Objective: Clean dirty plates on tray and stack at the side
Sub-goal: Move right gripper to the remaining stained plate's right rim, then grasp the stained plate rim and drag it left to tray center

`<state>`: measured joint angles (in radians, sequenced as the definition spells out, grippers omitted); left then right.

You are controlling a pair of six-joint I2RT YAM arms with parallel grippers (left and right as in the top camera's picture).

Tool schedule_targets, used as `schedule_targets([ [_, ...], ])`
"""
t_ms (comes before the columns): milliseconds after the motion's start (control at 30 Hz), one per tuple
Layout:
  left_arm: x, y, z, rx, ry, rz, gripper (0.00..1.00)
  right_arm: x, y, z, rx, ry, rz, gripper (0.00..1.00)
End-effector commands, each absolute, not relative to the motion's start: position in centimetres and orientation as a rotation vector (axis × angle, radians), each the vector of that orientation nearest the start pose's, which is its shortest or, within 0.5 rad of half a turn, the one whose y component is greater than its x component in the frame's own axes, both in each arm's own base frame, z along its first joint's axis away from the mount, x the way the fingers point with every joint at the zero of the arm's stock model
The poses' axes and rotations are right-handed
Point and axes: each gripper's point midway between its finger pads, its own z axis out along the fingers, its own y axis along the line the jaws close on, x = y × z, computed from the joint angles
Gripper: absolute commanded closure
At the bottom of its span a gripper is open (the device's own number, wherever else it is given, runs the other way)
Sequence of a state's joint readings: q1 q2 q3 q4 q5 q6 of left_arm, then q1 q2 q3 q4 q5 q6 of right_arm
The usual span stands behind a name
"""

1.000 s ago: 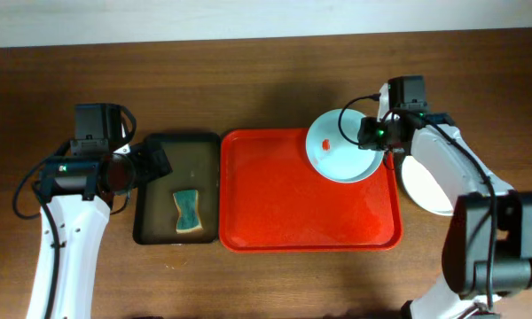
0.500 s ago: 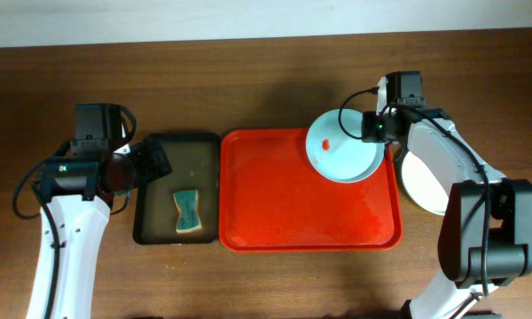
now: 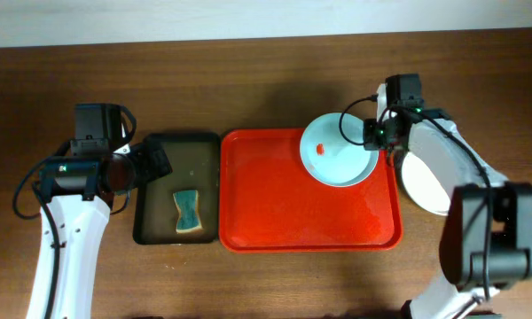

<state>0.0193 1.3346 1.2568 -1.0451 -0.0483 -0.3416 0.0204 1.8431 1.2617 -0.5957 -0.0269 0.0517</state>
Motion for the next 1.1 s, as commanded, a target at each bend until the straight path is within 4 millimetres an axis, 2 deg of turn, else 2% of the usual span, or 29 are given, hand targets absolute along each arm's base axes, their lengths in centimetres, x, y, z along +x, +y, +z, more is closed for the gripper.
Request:
schedule_targets([
  [0,31.4,1.4,19.2,-0.511,2.635,-0.048,0.01,40.2,3.8,8.2,0.063,2.766,0.251,0.96],
  [67,31.4,1.4,19.2,-0.511,2.635,-0.048,0.01,38.3,4.5,7.7,0.166,2.844,0.331,0.94],
  [100,31.4,1.4,19.2,-0.511,2.635,-0.048,0.01,38.3,4.3,7.7,0.169,2.845,0.317,0.84],
  [133,31.4,1.4,19.2,-0.511,2.635,-0.048,0.01,38.8,3.8,7.7,0.173,2.828,0.271,0.51],
  [167,31.4,1.4,19.2,-0.511,2.635,-0.048,0.01,39.3,2.6,7.7,0.186,2.806,0.179,0.45],
  [200,31.4,1.4,19.2,-0.511,2.635,-0.048,0.01,39.7,1.8,7.8,0.196,2.79,0.109,0.43],
  [233,31.4,1.4,19.2,-0.512,2.635,-0.048,0.01,40.0,0.6,7.9,0.211,2.77,0.012,0.44],
  [267,31.4,1.4,19.2,-0.511,2.635,-0.048,0.01,40.2,0.2,7.8,0.217,2.764,-0.019,0.46],
  [333,31.4,1.4,19.2,-0.511,2.635,-0.048,0.01,40.6,0.3,7.2,0.214,2.757,-0.005,0.49],
  [467,31.4,1.4,19.2,-0.511,2.635,-0.048,0.01,41.9,0.5,4.5,0.213,2.762,0.0,0.5],
  [633,31.4,1.4,19.2,-0.511,2.636,-0.048,0.01,40.9,0.5,2.5,0.216,2.834,-0.001,0.53],
  [667,31.4,1.4,19.2,-0.511,2.635,-0.048,0.01,40.8,0.5,2.2,0.216,2.843,-0.003,0.57],
  [700,31.4,1.4,19.2,-0.511,2.635,-0.048,0.01,40.6,0.6,1.8,0.216,2.854,-0.003,0.71],
  [733,31.4,1.4,19.2,-0.512,2.635,-0.048,0.01,40.5,0.6,1.8,0.215,2.859,0.002,0.96],
  [767,31.4,1.4,19.2,-0.512,2.635,-0.048,0.01,40.6,1.2,1.9,0.208,2.859,0.051,0.96],
  [833,31.4,1.4,19.2,-0.511,2.636,-0.048,0.01,40.3,4.0,2.8,0.178,2.872,0.281,0.96],
  [900,31.4,1.4,19.2,-0.511,2.636,-0.048,0.01,39.2,7.3,4.8,0.146,2.885,0.577,0.96],
  [967,31.4,1.4,19.2,-0.511,2.635,-0.048,0.01,37.5,8.5,5.8,0.152,2.924,0.692,0.96],
  [1067,31.4,1.4,19.2,-0.511,2.636,-0.048,0.01,34.0,8.9,5.7,0.197,3.063,0.727,0.96],
])
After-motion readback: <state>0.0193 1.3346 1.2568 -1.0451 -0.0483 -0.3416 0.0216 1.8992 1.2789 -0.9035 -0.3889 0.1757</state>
